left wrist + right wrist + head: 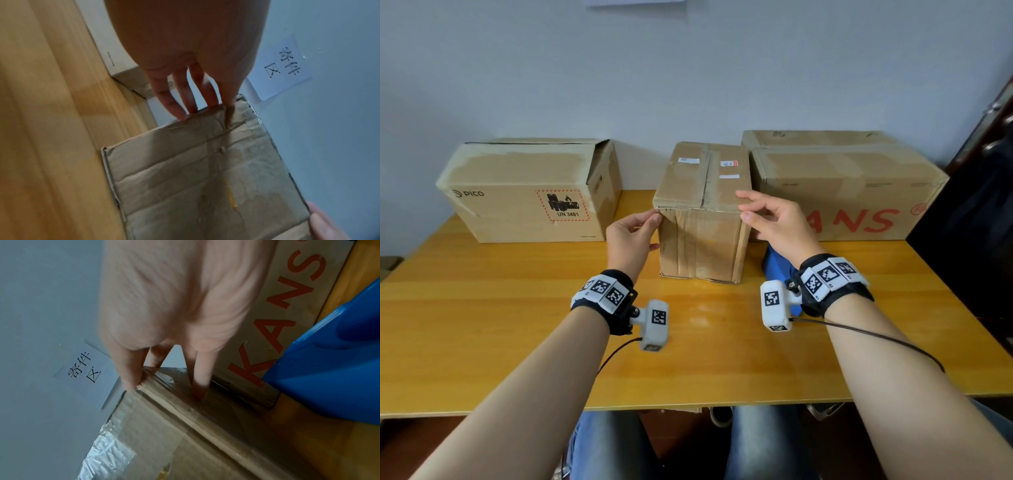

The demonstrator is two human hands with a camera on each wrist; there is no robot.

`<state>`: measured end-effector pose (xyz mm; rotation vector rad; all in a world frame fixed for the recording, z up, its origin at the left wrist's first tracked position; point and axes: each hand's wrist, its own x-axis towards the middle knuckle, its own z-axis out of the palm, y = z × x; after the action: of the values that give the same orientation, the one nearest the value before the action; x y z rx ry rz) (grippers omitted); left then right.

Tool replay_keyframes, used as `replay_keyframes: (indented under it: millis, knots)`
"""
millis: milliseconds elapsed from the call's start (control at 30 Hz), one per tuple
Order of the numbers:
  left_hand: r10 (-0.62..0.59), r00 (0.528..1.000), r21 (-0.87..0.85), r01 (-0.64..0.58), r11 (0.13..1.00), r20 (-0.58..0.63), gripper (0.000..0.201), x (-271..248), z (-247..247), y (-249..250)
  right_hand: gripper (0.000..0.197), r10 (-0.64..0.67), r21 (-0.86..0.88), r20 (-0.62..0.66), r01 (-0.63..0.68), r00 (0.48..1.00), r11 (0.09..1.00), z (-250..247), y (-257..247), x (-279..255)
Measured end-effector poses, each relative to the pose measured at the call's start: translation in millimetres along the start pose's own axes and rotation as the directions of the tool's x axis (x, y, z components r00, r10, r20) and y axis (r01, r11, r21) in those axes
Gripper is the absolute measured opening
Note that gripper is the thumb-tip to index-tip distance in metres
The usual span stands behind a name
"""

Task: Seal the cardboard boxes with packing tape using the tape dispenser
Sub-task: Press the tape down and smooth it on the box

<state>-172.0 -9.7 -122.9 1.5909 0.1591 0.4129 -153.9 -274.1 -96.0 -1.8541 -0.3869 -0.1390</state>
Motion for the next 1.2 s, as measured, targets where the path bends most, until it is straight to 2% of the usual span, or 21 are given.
replay_keyframes:
  millis: [167, 200, 300, 433, 567, 633, 733, 800, 867, 933, 1000, 1067, 1133, 1200]
  knots:
    - [-0.107, 0.992, 0.131, 0.097, 0.987, 0.071, 0.040, 7.3, -3.0, 18.2, 0.004, -0.002, -0.025, -0.008, 0.002, 1.000, 1.000, -2.3, -1.5, 1.9]
    - [-0.107, 0.991, 0.165, 0.093, 0.982, 0.076, 0.045, 7.9, -0.2, 23.8, 0.002, -0.004, -0.042, -0.027, 0.003, 1.000, 0.999, -1.6, -2.6, 3.9]
    - [-0.088, 0.985, 0.274, 0.044, 0.961, 0.151, 0.063, 8.4, 17.0, 35.3, 0.015, -0.010, -0.096, -0.110, -0.001, 0.994, 0.995, 5.4, -5.5, 11.7]
    - [-0.106, 0.980, 0.291, 0.054, 0.955, 0.166, 0.061, 3.4, 30.4, 31.6, 0.028, -0.037, -0.118, -0.193, 0.014, 0.980, 0.993, 17.1, 2.4, 10.6]
    - [-0.145, 0.973, 0.283, 0.089, 0.955, 0.181, 0.062, -0.1, 30.1, 29.6, 0.023, 0.021, 0.035, -0.210, -0.014, 0.978, 0.999, 21.2, 11.7, 5.9]
    - [-0.222, 0.958, 0.275, 0.168, 0.947, 0.181, 0.064, -0.4, 30.0, 32.6, 0.015, 0.086, 0.116, -0.191, -0.065, 0.978, 0.991, 19.8, 13.0, 1.9]
    - [-0.364, 0.911, 0.295, 0.299, 0.907, 0.195, 0.063, -1.4, 23.2, 41.2, 0.012, 0.146, 0.156, -0.145, -0.123, 0.979, 0.980, 14.0, 7.7, -4.9]
    - [-0.389, 0.898, 0.301, 0.320, 0.898, 0.207, 0.056, -2.2, 13.4, 45.8, 0.014, 0.102, 0.071, -0.178, -0.090, 0.979, 0.993, 11.1, 3.6, -5.4]
    - [-0.356, 0.909, 0.299, 0.286, 0.910, 0.215, 0.049, -3.6, 5.8, 50.0, 0.015, 0.040, -0.049, -0.278, -0.056, 0.960, 0.997, 9.8, 3.1, -1.4]
    - [-0.314, 0.931, 0.254, 0.264, 0.931, 0.184, 0.051, -4.7, 0.6, 54.2, 0.018, 0.043, -0.118, -0.397, -0.097, 0.917, 0.988, 10.4, -0.5, 3.2]
    - [-0.272, 0.955, 0.202, 0.245, 0.948, 0.118, 0.053, -2.9, -3.3, 58.5, 0.026, 0.089, -0.190, -0.483, -0.203, 0.871, 0.961, 8.1, -11.0, 7.8]
    - [-0.261, 0.963, 0.163, 0.247, 0.955, 0.073, 0.065, 2.0, -8.0, 59.7, 0.033, 0.128, -0.290, -0.484, -0.297, 0.866, 0.910, 3.1, -24.1, 11.6]
    - [-0.266, 0.963, 0.125, 0.259, 0.958, 0.044, 0.067, 8.4, -10.8, 59.7, 0.038, 0.165, -0.356, -0.404, -0.320, 0.900, 0.878, 2.6, -34.5, 14.3]
    - [-0.286, 0.958, 0.086, 0.283, 0.955, 0.025, 0.067, 17.3, -10.9, 59.3, 0.030, 0.244, -0.352, -0.331, -0.359, 0.912, 0.864, 9.5, -44.7, 11.9]
